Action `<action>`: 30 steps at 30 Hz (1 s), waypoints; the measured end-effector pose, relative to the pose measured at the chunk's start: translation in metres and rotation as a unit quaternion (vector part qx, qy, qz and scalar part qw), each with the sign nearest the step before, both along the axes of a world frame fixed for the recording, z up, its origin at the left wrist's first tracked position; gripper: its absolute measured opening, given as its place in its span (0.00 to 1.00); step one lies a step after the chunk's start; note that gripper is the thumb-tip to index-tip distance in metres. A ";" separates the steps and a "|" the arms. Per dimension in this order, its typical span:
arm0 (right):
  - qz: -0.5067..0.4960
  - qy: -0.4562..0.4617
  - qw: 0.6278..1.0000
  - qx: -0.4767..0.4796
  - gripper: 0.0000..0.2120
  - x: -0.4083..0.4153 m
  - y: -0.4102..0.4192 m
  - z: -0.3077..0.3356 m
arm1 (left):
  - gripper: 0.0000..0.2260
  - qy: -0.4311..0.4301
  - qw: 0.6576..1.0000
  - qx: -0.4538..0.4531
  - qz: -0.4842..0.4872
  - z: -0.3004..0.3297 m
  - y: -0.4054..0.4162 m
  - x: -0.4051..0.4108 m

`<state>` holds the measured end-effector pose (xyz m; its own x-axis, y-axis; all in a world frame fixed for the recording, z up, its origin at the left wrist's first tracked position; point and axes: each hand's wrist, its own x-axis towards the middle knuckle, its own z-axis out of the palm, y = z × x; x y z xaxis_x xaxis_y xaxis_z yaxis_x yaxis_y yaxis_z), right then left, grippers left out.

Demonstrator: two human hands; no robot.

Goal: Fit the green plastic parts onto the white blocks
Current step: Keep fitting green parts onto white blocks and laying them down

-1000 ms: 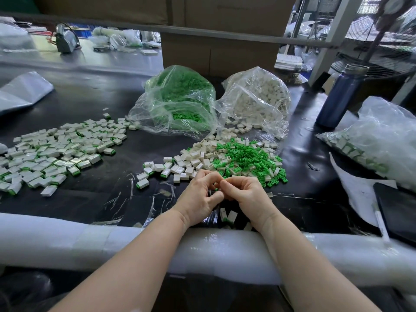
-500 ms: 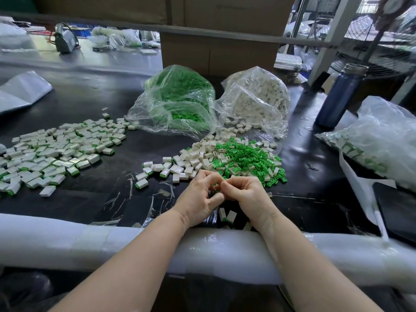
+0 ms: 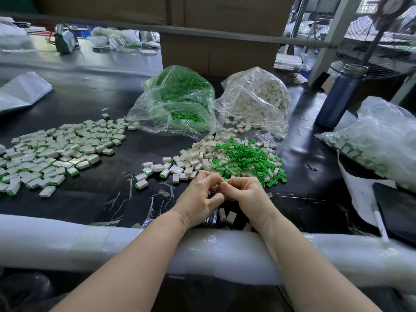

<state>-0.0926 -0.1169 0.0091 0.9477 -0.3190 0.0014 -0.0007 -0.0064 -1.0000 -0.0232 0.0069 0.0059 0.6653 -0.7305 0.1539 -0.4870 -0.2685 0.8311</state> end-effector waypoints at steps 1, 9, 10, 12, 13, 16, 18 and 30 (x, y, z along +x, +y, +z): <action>-0.002 0.000 1.000 0.000 0.06 0.000 0.000 0.000 | 0.11 0.000 1.000 -0.002 0.000 0.000 0.000 0.000; -0.007 -0.002 1.000 -0.010 0.06 0.000 -0.001 0.000 | 0.11 0.002 1.000 0.003 -0.002 0.003 0.000 -0.002; -0.005 -0.005 1.000 -0.009 0.06 0.000 0.000 0.000 | 0.09 0.005 1.000 0.003 -0.001 0.003 0.000 -0.002; 0.002 -0.011 1.000 0.001 0.07 0.001 0.000 0.000 | 0.06 0.010 1.000 0.002 0.004 0.003 0.000 -0.002; 0.008 -0.014 1.000 0.005 0.08 0.001 0.000 0.000 | 0.06 0.011 1.000 0.001 0.007 0.003 0.000 -0.002; 0.013 -0.015 1.000 0.007 0.08 0.000 0.000 0.001 | 0.06 0.010 1.000 0.001 0.008 0.004 0.000 -0.003; 0.007 -0.016 1.000 0.004 0.06 0.000 -0.001 0.000 | 0.06 0.007 1.000 0.005 0.003 0.004 0.001 -0.002; -0.012 -0.004 1.000 0.002 0.05 0.000 -0.001 0.000 | 0.06 -0.011 1.000 0.011 -0.001 0.007 0.001 -0.005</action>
